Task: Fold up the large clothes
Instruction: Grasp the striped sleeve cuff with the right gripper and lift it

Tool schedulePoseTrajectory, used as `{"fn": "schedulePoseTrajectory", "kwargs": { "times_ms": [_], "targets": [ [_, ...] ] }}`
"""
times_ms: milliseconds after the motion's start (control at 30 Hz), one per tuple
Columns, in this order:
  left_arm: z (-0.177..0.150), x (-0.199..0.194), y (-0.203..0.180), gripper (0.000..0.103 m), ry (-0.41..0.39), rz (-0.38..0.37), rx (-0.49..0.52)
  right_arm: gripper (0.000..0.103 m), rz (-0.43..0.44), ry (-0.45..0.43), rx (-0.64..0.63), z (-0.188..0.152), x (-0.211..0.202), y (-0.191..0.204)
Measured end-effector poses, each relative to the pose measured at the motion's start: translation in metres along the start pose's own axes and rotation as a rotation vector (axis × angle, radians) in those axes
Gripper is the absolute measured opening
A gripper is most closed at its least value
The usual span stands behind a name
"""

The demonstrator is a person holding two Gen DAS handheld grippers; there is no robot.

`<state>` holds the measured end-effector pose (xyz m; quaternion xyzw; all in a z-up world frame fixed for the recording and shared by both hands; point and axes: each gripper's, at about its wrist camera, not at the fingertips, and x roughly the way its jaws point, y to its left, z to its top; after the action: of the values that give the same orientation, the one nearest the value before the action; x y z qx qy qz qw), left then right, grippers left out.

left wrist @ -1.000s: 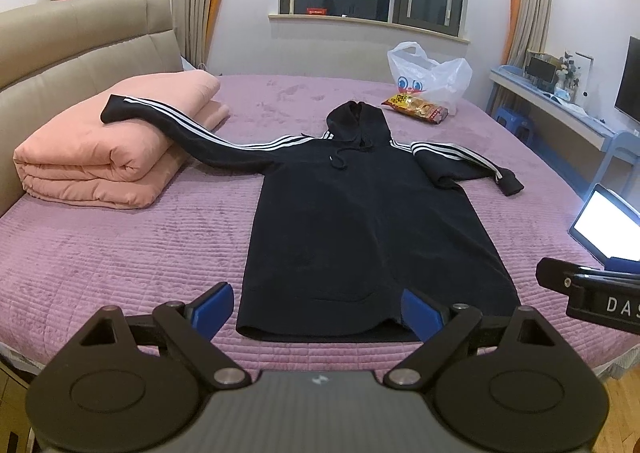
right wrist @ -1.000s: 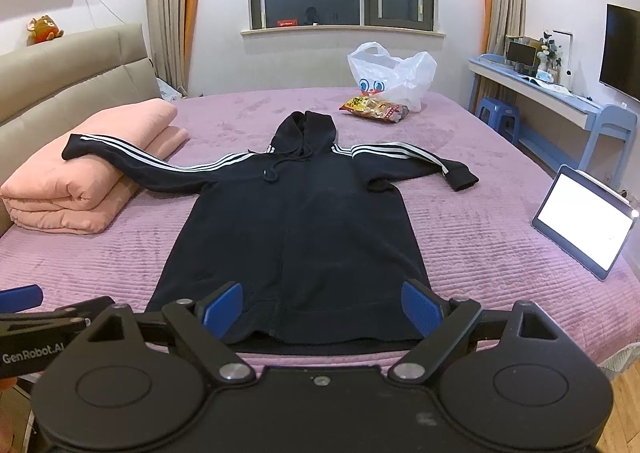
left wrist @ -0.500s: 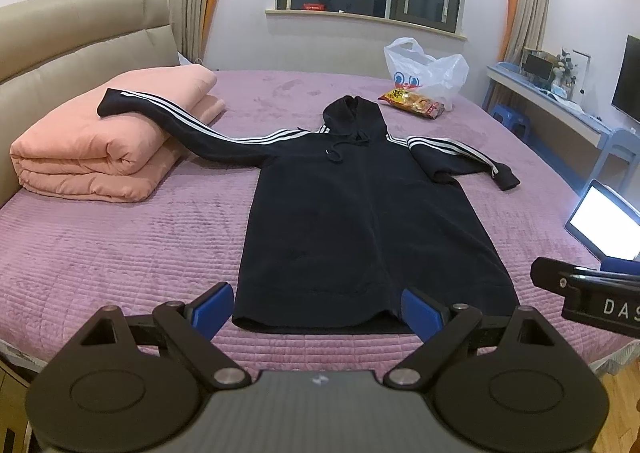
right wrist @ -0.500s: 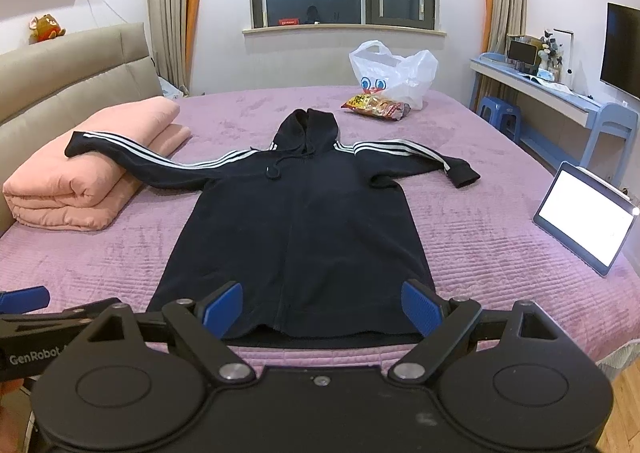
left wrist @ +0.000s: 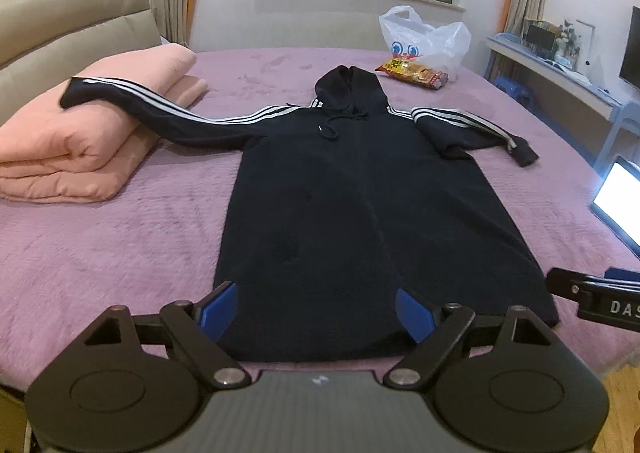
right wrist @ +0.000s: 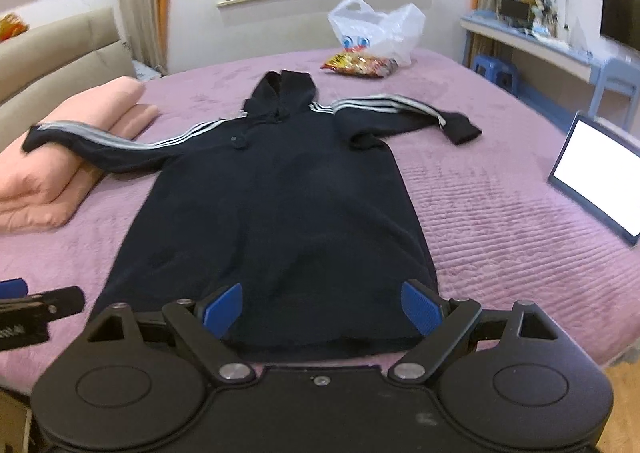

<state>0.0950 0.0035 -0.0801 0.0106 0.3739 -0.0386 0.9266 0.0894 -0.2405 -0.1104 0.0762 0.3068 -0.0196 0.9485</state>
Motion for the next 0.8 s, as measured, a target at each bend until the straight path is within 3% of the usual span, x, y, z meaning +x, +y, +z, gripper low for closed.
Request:
{"fn": "schedulePoseTrajectory", "kwargs": {
  "times_ms": [100, 167, 233, 333, 400, 500, 600, 700, 800],
  "targets": [
    [0.024, 0.053, 0.0, 0.087, -0.018, -0.023, -0.022, 0.102, -0.005, -0.008, 0.04, 0.02, 0.054, -0.019],
    [0.042, 0.097, 0.001, 0.086, -0.021, -0.065, -0.054, 0.102, -0.025, -0.052, 0.065, 0.045, 0.114, -0.04],
    [0.06, 0.141, 0.004, 0.079, -0.021, -0.108, -0.098, 0.102, -0.032, -0.07, 0.078, 0.054, 0.133, -0.045],
    [0.088, 0.197, 0.004, 0.072, 0.012, -0.136, -0.132, 0.101, -0.134, -0.087, 0.101, 0.097, 0.209, -0.078],
    [0.108, 0.22, 0.002, 0.072, 0.037, -0.126, -0.137, 0.096, -0.163, -0.079, 0.104, 0.108, 0.223, -0.089],
    [0.131, 0.235, -0.002, 0.074, 0.048, -0.093, -0.12, 0.095, -0.254, -0.076, 0.098, 0.15, 0.258, -0.133],
    [0.147, 0.243, -0.011, 0.074, 0.08, -0.057, -0.081, 0.095, -0.332, -0.07, 0.016, 0.171, 0.274, -0.158],
    [0.159, 0.248, -0.019, 0.074, 0.129, -0.042, -0.065, 0.095, -0.343, -0.065, -0.004, 0.193, 0.292, -0.175],
    [0.17, 0.255, -0.027, 0.074, 0.17, -0.032, -0.081, 0.095, -0.352, -0.014, -0.08, 0.222, 0.336, -0.202]
  ]
}}
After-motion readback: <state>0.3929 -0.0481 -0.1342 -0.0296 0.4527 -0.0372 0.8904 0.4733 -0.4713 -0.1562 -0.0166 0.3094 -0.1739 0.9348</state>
